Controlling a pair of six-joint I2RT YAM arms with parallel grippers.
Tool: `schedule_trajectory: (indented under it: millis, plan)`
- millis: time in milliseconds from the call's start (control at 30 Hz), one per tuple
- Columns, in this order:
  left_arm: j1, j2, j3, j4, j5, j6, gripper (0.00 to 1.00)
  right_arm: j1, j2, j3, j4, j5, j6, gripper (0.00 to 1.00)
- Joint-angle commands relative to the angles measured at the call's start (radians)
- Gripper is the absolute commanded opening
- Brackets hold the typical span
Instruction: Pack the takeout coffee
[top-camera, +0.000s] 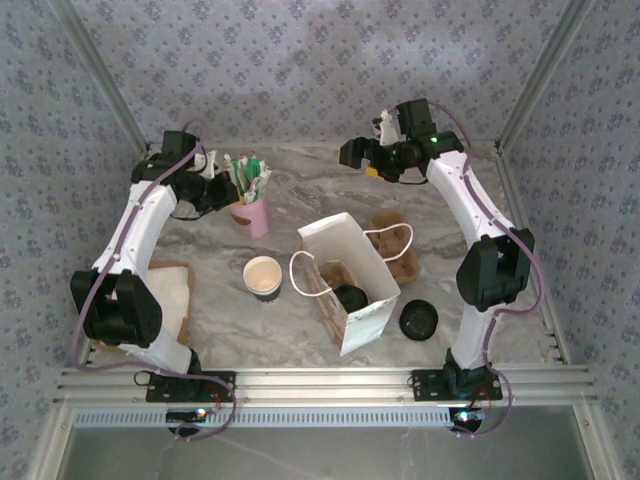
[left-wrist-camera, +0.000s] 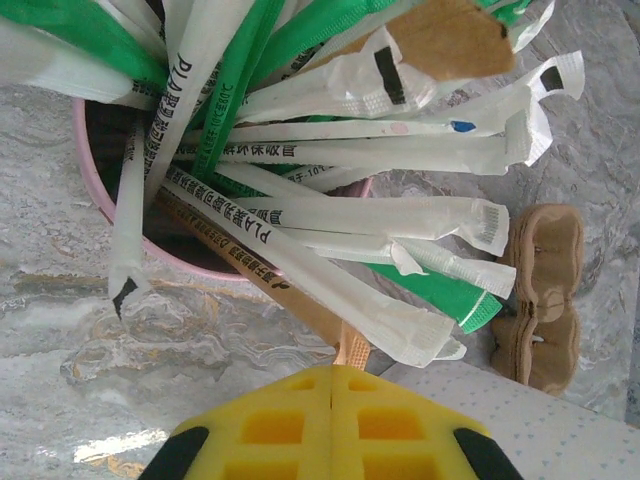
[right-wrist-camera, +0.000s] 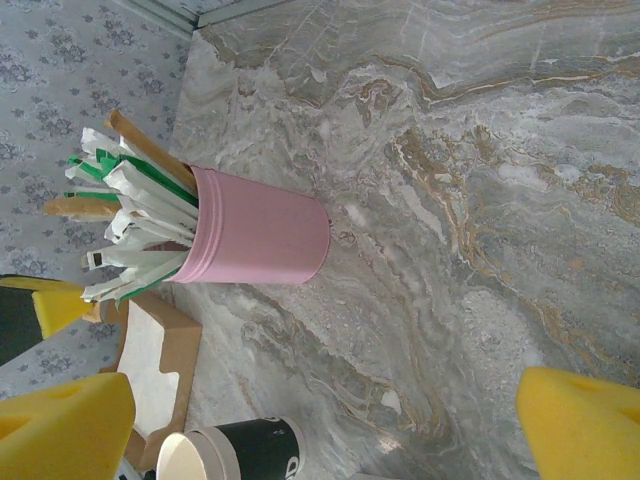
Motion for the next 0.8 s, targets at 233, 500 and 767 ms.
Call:
schedule_trajectory:
  millis: [233,500,767]
  plan:
    - [0.021,-0.081,0.071,-0.006,0.045,-0.028,0.0,-0.006,-0.036,-0.009,0.008,-0.027,0.006,1.0]
    - [0.021,-0.147,0.12,-0.022,0.076,-0.062,0.0,-0.003,-0.081,-0.029,0.005,-0.025,0.014,1.0]
    - [0.019,-0.202,0.188,-0.033,0.183,-0.105,0.0,0.007,-0.155,-0.038,-0.017,-0.011,0.019,1.0]
